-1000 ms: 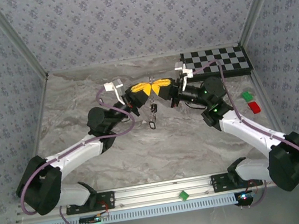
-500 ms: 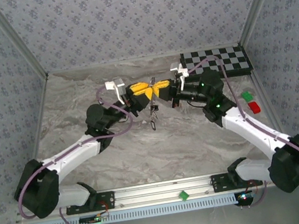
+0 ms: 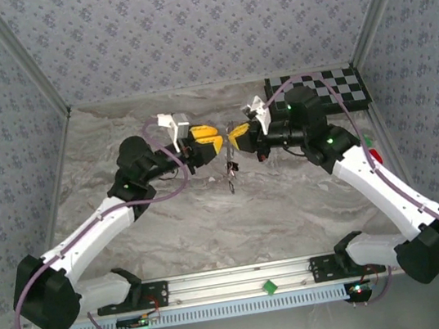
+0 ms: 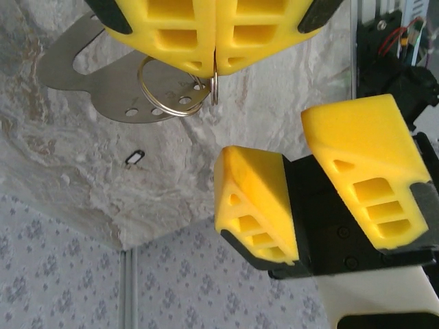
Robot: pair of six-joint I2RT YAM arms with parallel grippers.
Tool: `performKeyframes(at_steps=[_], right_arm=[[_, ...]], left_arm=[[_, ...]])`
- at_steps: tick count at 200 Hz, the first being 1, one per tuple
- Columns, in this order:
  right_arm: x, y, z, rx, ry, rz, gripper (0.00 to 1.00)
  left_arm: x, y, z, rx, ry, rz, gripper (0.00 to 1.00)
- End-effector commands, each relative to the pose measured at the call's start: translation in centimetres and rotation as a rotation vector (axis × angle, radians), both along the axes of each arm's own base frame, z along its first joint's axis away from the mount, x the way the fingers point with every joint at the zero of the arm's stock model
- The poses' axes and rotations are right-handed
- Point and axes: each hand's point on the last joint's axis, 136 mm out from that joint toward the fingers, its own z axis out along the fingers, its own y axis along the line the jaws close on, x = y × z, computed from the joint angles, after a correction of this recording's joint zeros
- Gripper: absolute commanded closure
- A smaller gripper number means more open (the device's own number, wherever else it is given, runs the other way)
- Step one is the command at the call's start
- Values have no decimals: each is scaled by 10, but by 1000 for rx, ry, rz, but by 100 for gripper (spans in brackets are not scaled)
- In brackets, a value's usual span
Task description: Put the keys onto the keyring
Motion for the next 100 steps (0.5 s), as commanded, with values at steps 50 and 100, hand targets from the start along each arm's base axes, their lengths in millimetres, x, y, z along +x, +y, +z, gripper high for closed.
performKeyframes(at_steps=[50,100], right_arm=[[-12,3,8,-47,-17,46,100],[-15,8,5,-48,-6,77,100]], left_arm=[[4,-1,-20,130,-6,-35,65],[5,-3,-24,130,6,-63,65]])
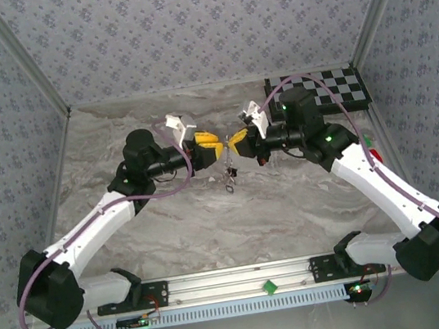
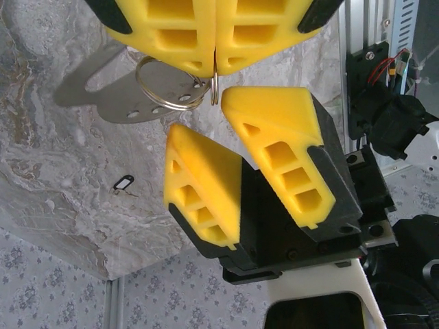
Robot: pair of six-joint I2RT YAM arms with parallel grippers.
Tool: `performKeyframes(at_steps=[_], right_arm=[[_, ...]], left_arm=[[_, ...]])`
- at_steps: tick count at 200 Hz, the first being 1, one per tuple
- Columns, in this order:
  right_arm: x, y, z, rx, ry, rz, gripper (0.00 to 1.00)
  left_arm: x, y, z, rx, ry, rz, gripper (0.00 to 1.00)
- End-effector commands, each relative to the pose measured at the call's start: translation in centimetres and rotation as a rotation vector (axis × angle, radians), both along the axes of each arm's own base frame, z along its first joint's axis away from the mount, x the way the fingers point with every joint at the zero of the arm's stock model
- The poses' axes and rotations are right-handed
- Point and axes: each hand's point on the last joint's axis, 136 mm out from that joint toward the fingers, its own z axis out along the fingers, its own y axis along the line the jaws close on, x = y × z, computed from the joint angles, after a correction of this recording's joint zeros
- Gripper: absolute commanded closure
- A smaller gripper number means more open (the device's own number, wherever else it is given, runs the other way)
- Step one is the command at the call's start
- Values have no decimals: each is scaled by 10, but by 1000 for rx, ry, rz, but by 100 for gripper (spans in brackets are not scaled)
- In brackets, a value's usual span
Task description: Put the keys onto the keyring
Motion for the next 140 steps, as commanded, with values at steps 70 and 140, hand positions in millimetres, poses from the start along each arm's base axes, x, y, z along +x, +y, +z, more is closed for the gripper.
performKeyframes(at_steps=[70,140], right_arm=[[-10,11,9,1,-21,74,100],[-10,9,5,-10,-22,69,96]], left_arm=[[-12,-6,13,-8,-49,-102,71],[-14,-8,16,-27,-50,-126,100]])
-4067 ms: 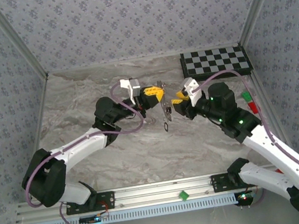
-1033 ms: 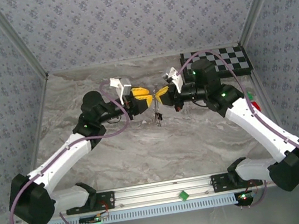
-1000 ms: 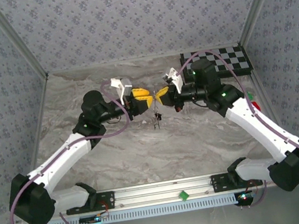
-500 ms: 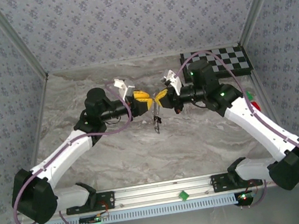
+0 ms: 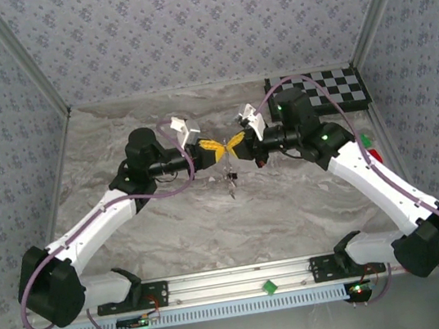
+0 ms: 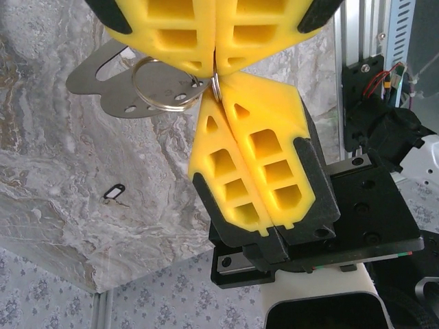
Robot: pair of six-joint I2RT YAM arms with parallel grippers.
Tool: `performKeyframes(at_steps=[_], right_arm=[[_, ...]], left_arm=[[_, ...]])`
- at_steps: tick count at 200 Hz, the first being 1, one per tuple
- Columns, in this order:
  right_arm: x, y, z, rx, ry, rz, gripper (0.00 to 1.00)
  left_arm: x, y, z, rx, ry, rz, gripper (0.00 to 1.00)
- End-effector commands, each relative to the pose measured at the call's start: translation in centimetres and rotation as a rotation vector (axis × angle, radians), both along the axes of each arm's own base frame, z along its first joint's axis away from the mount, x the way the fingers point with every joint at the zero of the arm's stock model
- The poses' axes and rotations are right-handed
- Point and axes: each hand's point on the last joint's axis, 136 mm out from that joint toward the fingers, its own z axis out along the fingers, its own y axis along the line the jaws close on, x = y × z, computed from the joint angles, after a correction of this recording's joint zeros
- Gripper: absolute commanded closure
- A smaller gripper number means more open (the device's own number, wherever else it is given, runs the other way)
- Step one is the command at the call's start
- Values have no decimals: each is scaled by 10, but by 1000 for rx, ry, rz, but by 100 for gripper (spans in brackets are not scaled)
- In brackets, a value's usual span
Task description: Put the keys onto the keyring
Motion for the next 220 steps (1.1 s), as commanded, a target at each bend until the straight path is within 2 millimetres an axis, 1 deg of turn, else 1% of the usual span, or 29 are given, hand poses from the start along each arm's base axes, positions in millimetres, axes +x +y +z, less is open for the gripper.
performKeyframes(at_steps=[1,14,19,20,22,36,42,50,67,86,105,123,138,152,164,185,198,220], right_arm=[[-6,3,13,20,-29,34,96],[-4,1,15,46,-28,18,87],[-2,0,20,68,-35,5,83],[-2,-1,15,66,-26,2,83],[-2,-2,12,70,-19,-4,82],[3,-7,18,147,-27,-34,79],[6,-10,24,187,-39,-50,78],[7,-14,25,236,-37,-66,78],[10,-23,35,344,-73,-99,76],[12,-30,39,416,-104,-134,77],[12,-32,41,454,-123,-142,78],[12,-30,42,462,-116,-132,78],[20,-33,40,467,-112,-174,77],[37,-39,31,466,-95,-274,82],[50,-44,17,456,-60,-333,85],[76,-50,-7,438,6,-425,89],[92,-51,-23,426,49,-468,92],[119,-40,-49,422,121,-492,100]], left_arm=[[1,-2,21,-46,-44,-12,100],[2,-1,26,-79,-46,-1,100],[2,-1,28,-93,-45,6,100],[3,-1,28,-95,-43,7,100],[3,0,29,-102,-43,8,100],[3,1,35,-139,-41,17,100],[4,2,38,-153,-37,27,100],[5,3,41,-173,-36,37,100],[9,5,46,-211,-26,70,100],[12,7,51,-248,-19,98,100],[11,7,55,-273,-14,101,100],[11,5,53,-269,-11,105,100],[17,8,53,-270,-4,147,100],[20,13,53,-260,-15,186,100],[22,18,53,-245,-25,230,100],[22,29,60,-221,-58,274,100],[24,37,65,-208,-74,310,100],[30,52,72,-185,-98,391,100]])
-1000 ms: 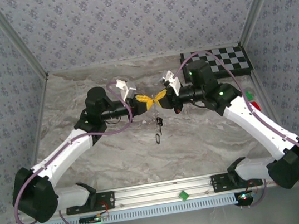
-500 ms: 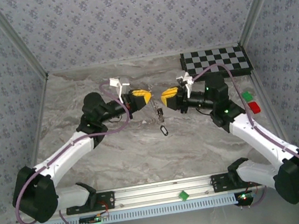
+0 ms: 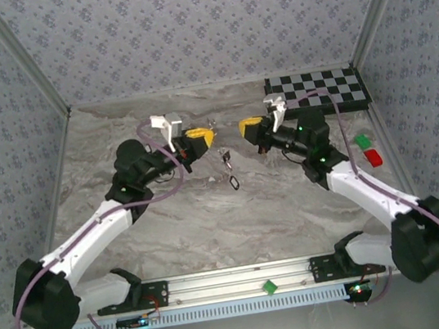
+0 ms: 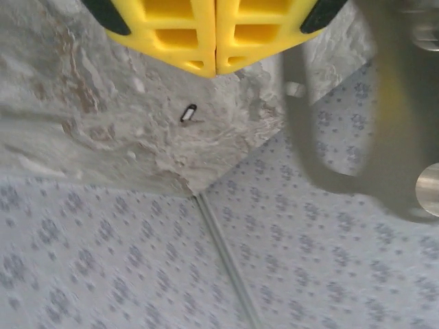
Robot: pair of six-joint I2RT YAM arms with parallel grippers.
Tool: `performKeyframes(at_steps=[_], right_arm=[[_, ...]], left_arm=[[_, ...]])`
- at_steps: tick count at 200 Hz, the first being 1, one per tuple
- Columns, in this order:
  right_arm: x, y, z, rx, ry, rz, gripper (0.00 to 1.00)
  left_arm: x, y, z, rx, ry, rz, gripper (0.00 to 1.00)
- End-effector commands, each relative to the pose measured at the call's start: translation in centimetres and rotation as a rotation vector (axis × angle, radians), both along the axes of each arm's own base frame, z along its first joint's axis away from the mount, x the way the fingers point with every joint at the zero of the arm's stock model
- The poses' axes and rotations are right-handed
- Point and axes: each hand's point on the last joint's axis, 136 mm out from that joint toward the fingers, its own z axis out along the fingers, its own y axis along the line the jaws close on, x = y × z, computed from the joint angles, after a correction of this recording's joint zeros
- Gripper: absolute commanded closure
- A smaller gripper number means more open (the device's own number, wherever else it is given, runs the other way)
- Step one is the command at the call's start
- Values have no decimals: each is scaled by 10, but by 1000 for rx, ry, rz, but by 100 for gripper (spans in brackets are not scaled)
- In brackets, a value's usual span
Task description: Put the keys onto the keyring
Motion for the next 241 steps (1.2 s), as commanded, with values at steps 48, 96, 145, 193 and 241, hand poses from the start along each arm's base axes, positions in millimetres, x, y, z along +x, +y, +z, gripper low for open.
performKeyframes(at_steps=[48,96,145,193,241], right_arm=[[92,60,-76,149,279,-26,100],[135,145,-116,191,437,24,100],[158,207,-149,160,546,8,100],[165,258,-176,86,608,2,100],[168,286,-189,18,604,-10,100]], left_arm=[[22,61,47,-13,-84,264,100],[29,95,61,-53,-74,375,100],[23,106,71,-74,-94,411,100],[18,110,70,-78,-101,419,100],[16,111,69,-81,-104,417,100]])
